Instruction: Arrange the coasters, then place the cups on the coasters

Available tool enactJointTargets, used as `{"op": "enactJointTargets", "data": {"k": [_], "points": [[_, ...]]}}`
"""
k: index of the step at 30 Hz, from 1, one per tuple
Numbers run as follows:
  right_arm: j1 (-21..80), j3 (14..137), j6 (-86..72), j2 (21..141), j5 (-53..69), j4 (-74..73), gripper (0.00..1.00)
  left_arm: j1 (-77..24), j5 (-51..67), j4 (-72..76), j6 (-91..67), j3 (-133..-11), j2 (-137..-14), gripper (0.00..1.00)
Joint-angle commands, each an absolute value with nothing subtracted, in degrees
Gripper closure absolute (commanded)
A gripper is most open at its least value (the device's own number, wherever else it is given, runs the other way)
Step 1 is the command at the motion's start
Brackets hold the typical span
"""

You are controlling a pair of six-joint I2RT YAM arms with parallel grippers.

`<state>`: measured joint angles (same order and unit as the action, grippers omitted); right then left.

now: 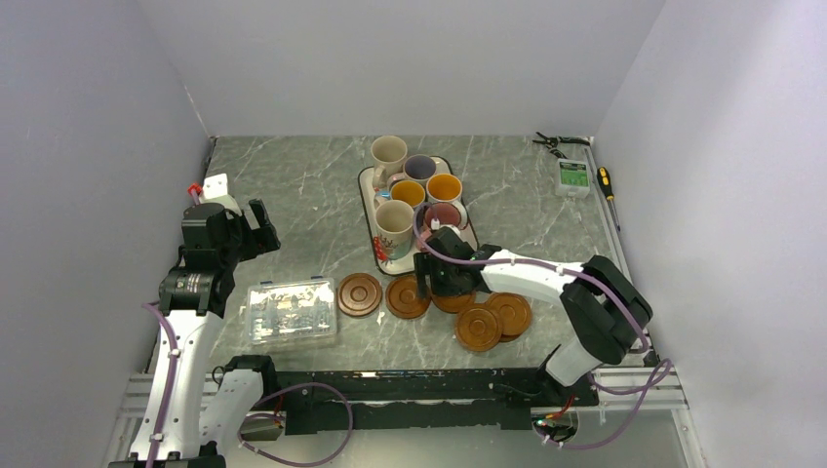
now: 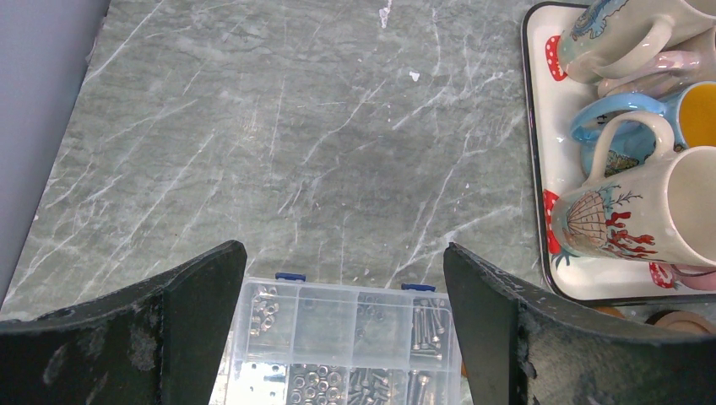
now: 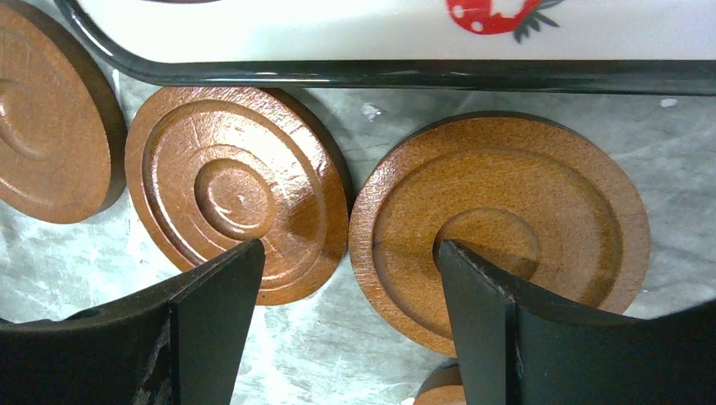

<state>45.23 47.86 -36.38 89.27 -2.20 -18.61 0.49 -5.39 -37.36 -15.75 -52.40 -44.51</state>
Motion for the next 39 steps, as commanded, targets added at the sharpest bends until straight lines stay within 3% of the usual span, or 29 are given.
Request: {"op": "enactJointTargets", "data": {"k": [1,14,19,26,39], "points": [[47.3,49.2,-37.0,91.9,1.3,-18.0,0.20,0.3,-5.1,-35.9,-16.1,-53.2,-44.4,0.06],[49.9,53.1,-38.5,93.9,0.1,-20.6,0.21,0.3,-4.7,-35.8,-16.1,-53.3,-44.5,0.06],[49.9,55.4,-36.5,90.1,-2.2,-24.2,0.16,0.3,-4.8,-35.9,-16.1,-53.3,-44.4,0.06],[50.1,58.5,-35.4,82.8,-9.1,-36.9,0.10,0.3,-4.9,-35.9,-16.2,-53.3,-44.2,0.06],[46.3,52.1,-47.5,74.1,-17.7,-61.0,0.02,0.3,-4.6,-35.9,-16.1,-53.3,-44.2,0.06]]}}
